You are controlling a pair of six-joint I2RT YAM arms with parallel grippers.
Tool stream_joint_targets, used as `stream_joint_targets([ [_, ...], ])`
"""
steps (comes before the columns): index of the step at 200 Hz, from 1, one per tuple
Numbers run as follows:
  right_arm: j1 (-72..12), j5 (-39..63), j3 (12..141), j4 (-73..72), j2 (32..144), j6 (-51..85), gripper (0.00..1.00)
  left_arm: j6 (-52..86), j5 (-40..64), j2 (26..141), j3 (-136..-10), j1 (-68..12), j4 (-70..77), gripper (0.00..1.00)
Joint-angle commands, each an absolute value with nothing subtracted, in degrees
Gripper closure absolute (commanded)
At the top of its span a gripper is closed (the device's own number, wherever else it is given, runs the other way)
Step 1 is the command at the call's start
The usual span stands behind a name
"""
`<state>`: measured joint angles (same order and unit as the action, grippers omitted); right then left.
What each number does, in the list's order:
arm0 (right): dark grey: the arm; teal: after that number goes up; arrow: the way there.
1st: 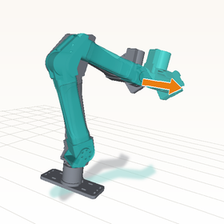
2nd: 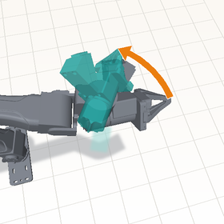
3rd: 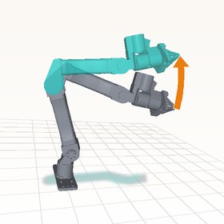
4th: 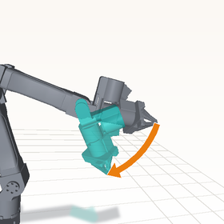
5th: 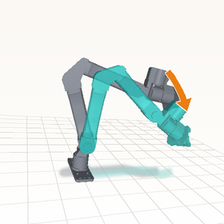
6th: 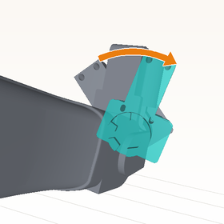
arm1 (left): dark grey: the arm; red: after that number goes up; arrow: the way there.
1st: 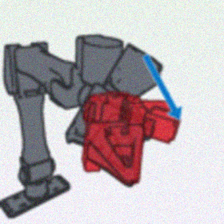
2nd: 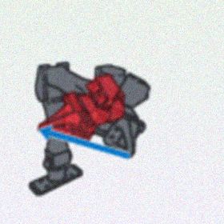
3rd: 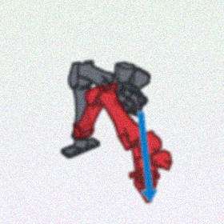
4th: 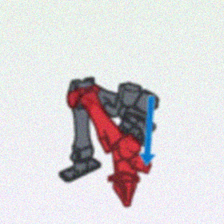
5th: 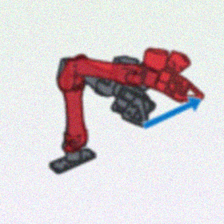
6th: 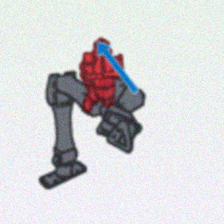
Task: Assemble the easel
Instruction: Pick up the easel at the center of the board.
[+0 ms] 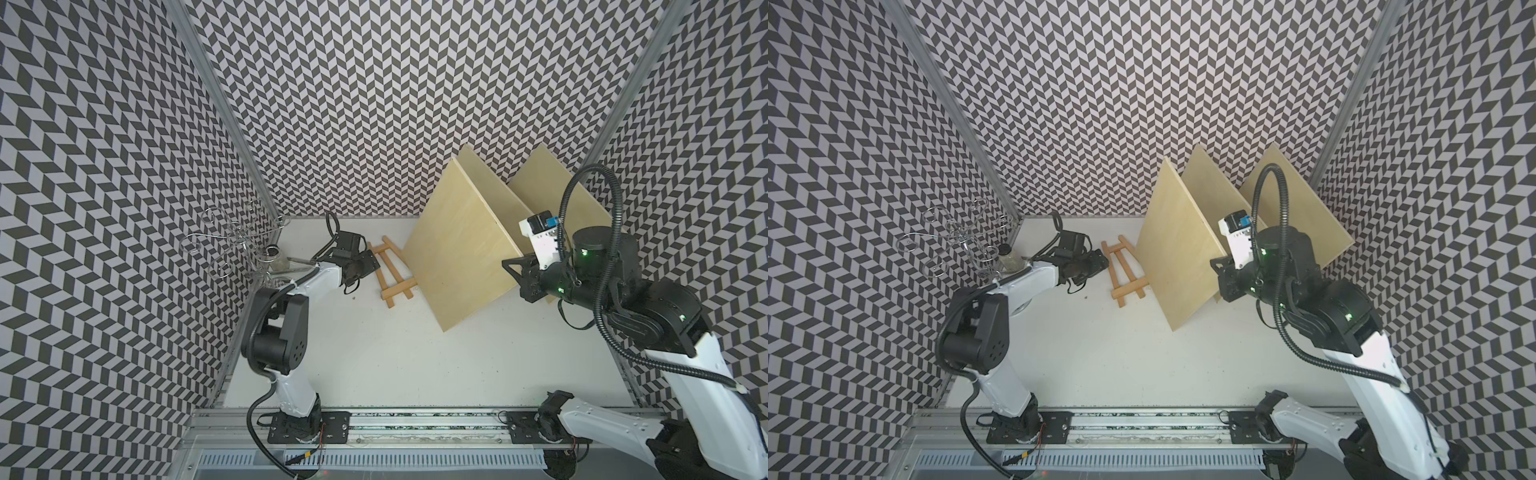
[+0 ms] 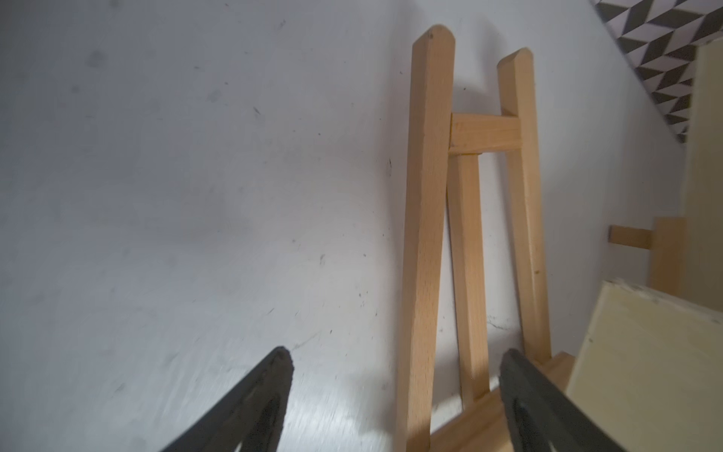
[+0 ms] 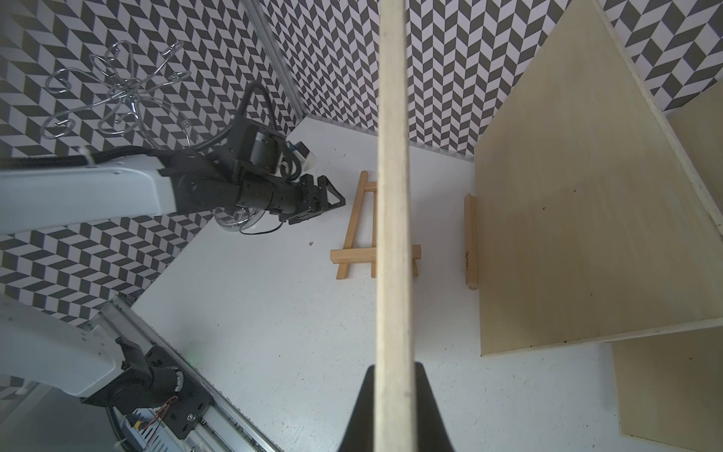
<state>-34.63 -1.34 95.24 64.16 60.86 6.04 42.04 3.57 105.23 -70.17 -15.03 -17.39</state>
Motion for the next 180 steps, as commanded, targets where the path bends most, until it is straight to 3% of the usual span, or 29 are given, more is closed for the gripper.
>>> stream_joint_targets([
  [1,-34.55,-5.38,93.64,59.02,59.95,2.70,1.00,43.16,0.06,112.03,-76.49,-16.43,-18.56,0.19],
  [34,-34.54,-4.67,92.68,58.21,59.00,2.93,1.00,42.94,-3.20,120.22,-84.74,-18.14,-22.61,0.30],
  [123,-34.54,-6.43,92.76,56.26,58.97,2.64,1.00,42.29,-6.54,125.27,-91.83,-18.50,-29.00,1.00],
  [161,-34.57,-14.09,95.21,56.10,59.45,2.57,1.00,39.32,-18.86,116.12,-91.71,-18.21,-29.05,1.00],
  [180,-34.59,-15.22,94.94,56.39,59.77,2.54,1.00,39.66,-16.67,111.12,-90.45,-16.53,-27.52,1.00],
])
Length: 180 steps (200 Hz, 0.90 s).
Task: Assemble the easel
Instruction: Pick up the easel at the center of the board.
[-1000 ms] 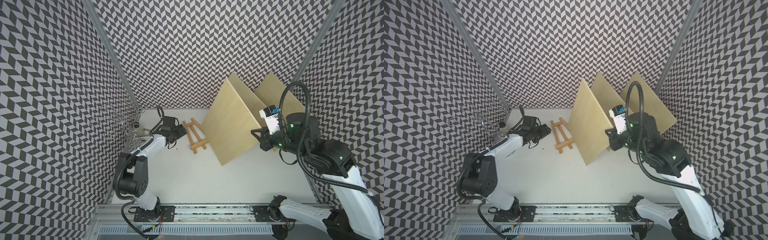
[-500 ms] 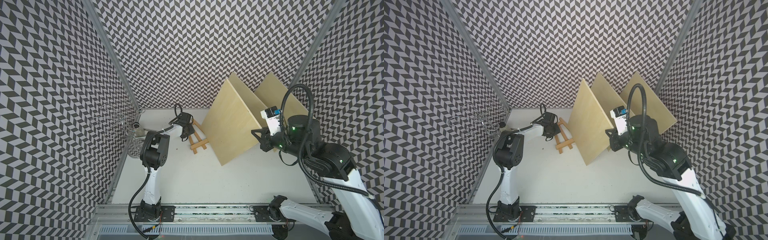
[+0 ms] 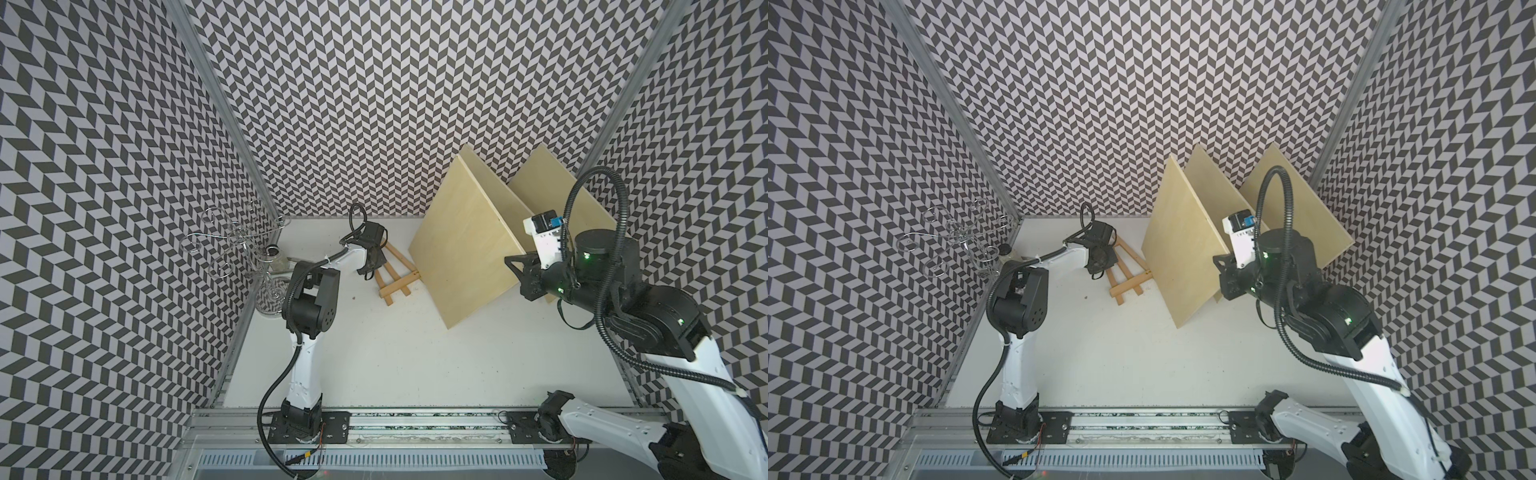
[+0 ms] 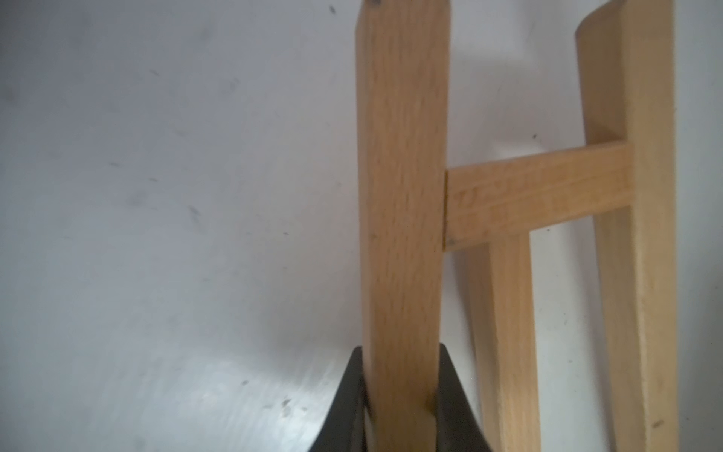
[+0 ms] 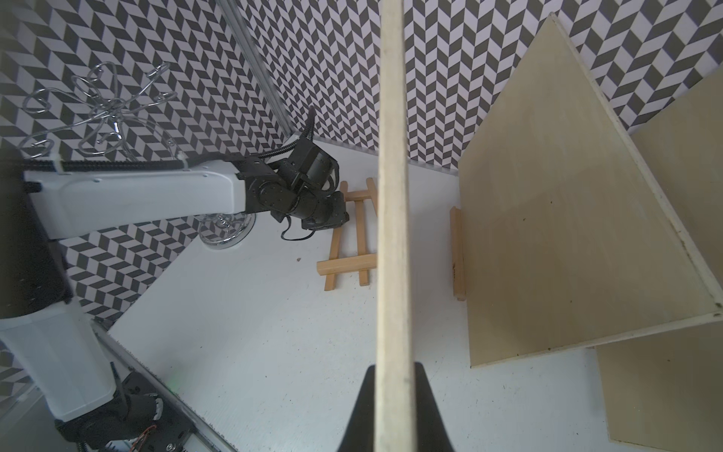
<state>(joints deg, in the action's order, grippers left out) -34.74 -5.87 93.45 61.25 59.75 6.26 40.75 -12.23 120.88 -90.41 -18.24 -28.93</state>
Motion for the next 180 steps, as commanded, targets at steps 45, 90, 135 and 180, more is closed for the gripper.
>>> stream_joint_targets([
  [45,-34.59,-13.08,91.38,54.88,59.15,2.90,1.00,41.97,-0.48,102.90,-89.16,-11.62,-25.96,1.00],
  [90,-34.54,-9.27,88.78,52.57,59.41,2.81,1.00,46.71,12.47,99.45,-84.37,-7.17,-22.71,1.00],
  [135,-34.54,2.91,88.62,49.60,57.71,2.26,1.00,50.58,10.44,99.81,-84.25,-6.41,-19.46,1.00],
  [180,-34.54,8.55,88.46,48.80,56.00,2.55,1.00,57.80,13.46,102.50,-84.33,-6.15,-10.24,1.00],
])
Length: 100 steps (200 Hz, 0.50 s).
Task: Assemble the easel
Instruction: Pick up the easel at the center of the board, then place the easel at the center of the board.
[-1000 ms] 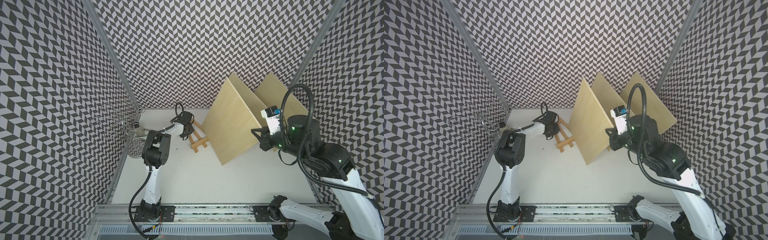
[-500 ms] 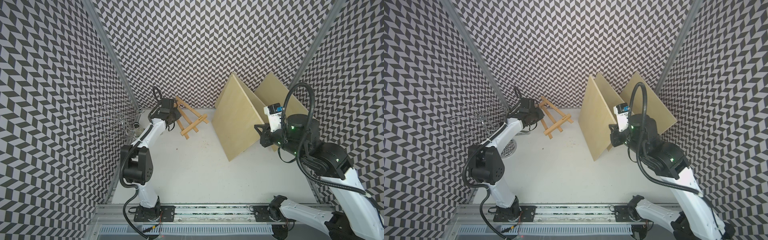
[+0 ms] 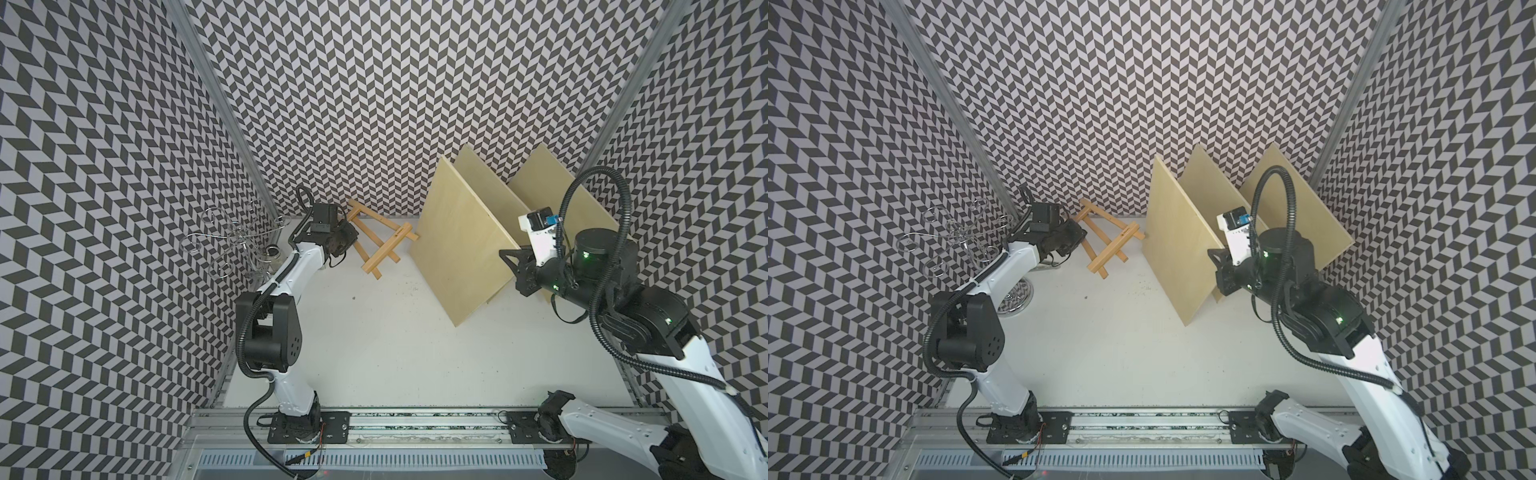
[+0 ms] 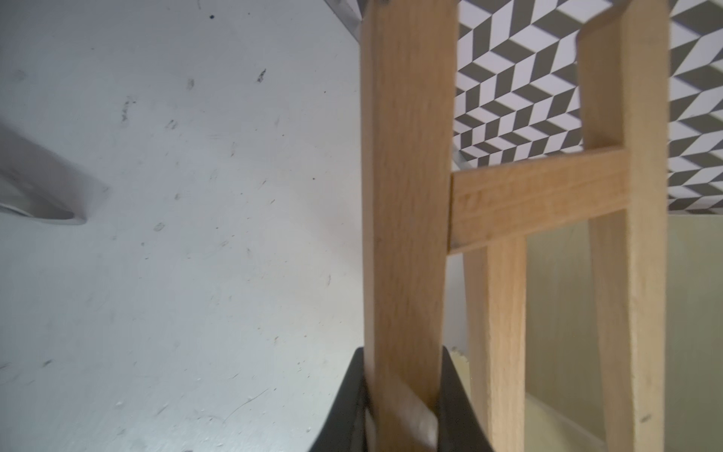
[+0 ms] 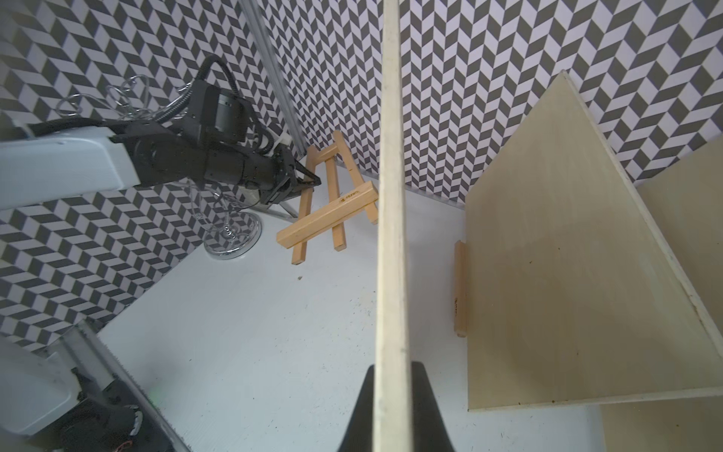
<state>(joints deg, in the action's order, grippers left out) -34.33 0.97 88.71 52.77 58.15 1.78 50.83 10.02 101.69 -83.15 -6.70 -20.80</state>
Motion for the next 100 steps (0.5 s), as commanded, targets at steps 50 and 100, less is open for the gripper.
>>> stream_joint_targets([
  [50,-34.55,9.69,88.58,49.26,55.07,1.98,1.00,64.22,16.04,103.70,-84.91,-5.08,-1.07,1.00],
  [100,-34.54,12.02,87.22,46.82,54.05,2.06,1.00,65.55,19.10,104.46,-85.99,-4.82,1.11,1.00],
])
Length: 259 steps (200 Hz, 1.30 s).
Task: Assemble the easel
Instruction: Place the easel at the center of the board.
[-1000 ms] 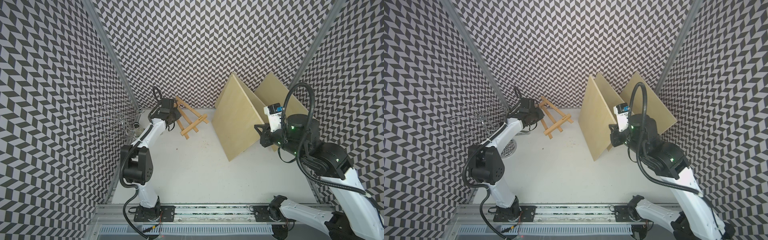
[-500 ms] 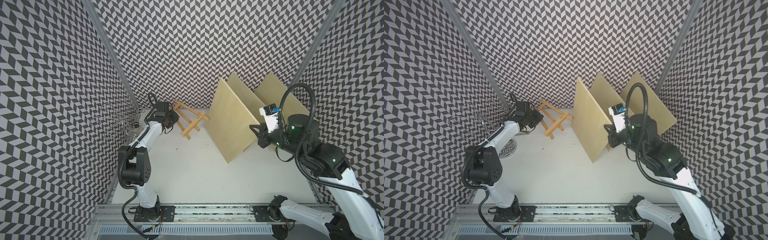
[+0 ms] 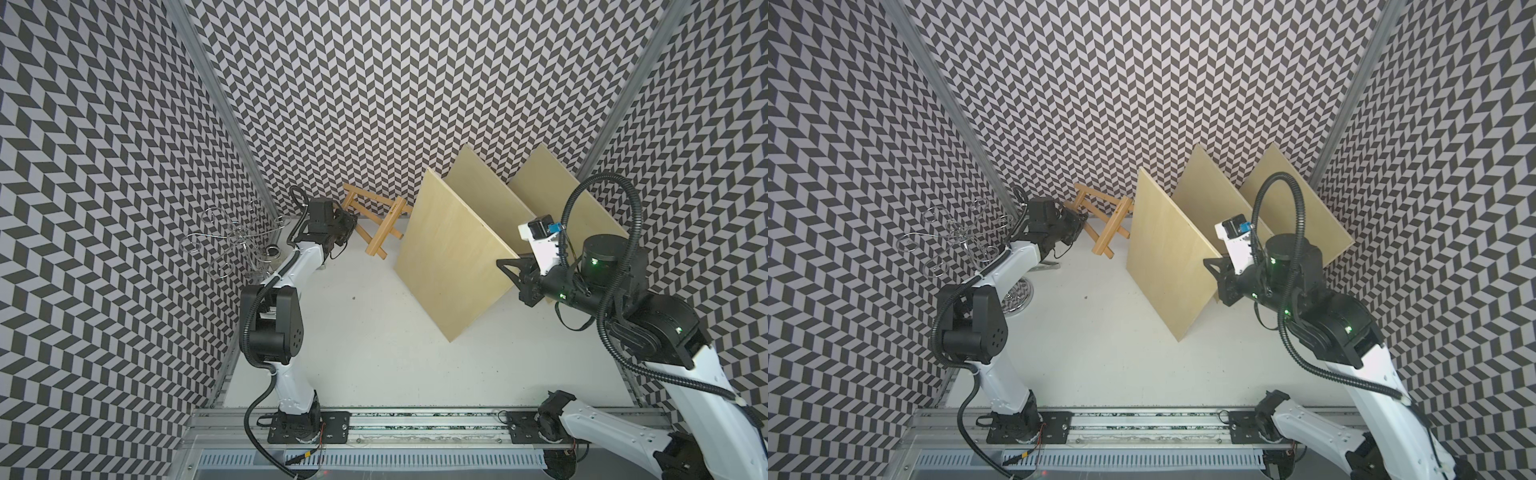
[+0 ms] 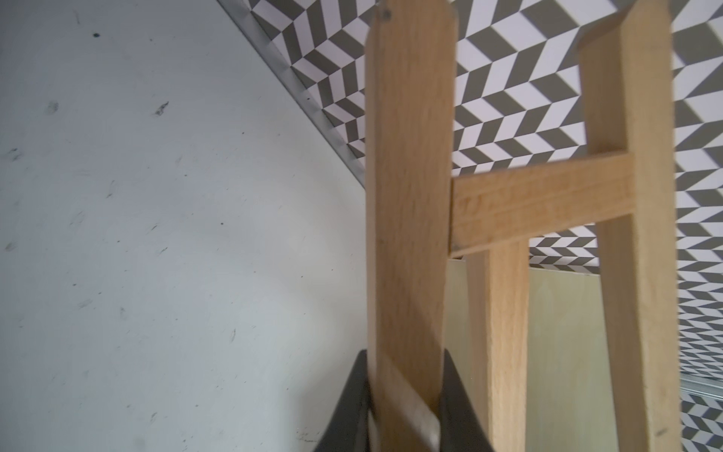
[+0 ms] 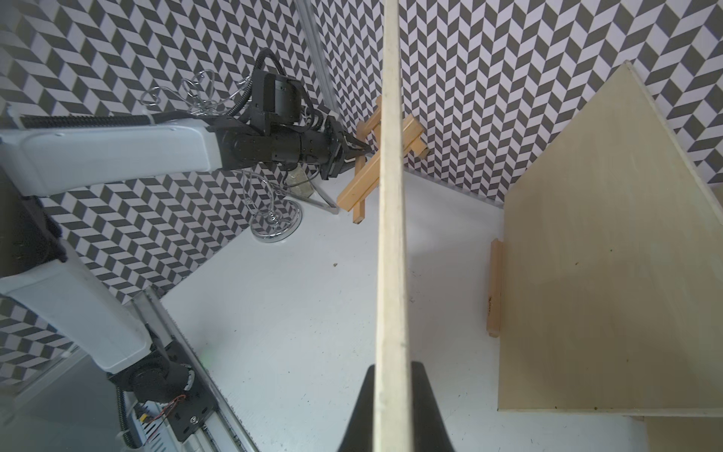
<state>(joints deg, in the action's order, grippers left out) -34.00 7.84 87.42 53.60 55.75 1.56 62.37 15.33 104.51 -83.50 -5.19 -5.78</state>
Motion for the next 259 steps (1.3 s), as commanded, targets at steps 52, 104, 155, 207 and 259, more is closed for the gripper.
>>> stream_joint_targets([
  [52,-34.61,9.81,85.37,44.31,54.31,1.34,1.00,69.11,28.23,101.24,-79.39,-4.66,5.19,1.00],
  [104,-34.55,6.91,85.44,44.21,54.67,0.56,1.00,73.45,40.43,96.34,-72.75,-2.39,9.56,1.00],
  [155,-34.50,5.85,85.28,44.56,54.98,-0.09,1.00,76.96,49.70,93.39,-70.42,-0.01,13.16,1.00],
  [207,-34.40,2.07,84.21,44.34,54.85,-0.50,1.00,80.57,52.04,90.98,-69.33,1.12,15.95,1.00],
  [259,-33.77,-1.48,84.20,43.30,55.67,0.69,1.00,60.29,30.51,87.51,-82.26,-0.48,-7.96,1.00],
])
